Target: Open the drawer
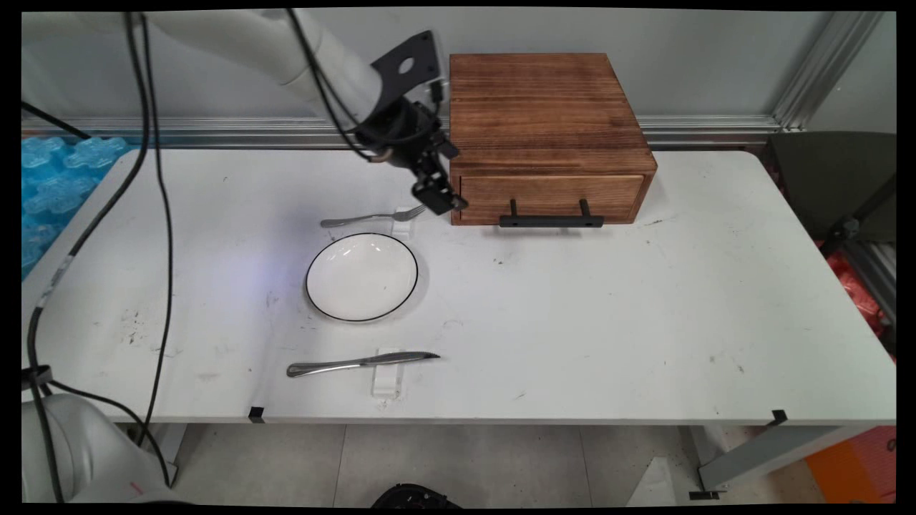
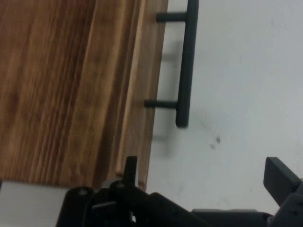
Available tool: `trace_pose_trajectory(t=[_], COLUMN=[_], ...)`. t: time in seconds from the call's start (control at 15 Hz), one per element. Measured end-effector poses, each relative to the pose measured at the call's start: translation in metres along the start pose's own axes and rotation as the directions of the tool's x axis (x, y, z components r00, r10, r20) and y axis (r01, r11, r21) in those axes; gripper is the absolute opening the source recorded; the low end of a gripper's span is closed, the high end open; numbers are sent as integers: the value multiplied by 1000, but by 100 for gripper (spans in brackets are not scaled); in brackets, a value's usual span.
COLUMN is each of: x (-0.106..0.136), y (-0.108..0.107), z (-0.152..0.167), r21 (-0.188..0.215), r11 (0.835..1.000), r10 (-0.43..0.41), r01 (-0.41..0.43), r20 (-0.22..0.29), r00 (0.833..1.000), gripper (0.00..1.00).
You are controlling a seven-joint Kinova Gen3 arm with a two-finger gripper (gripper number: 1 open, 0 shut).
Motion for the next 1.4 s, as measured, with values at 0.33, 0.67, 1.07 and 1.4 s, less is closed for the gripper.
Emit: trace_pose_trajectory(t=[0.33,0.67,1.07,1.4], x=[25,48,68,72], y=[-5,-9,-13,-9], z=[17,29,51,79], r21=[7,16,24,4], r11=[1000,999,998,997], r10=[7,30,59,71], r01=[-7,-29,-58,-71], r20=[-17,-36,-39,-20], r00=[1000,999,997,997], gripper=[100,100,100,100])
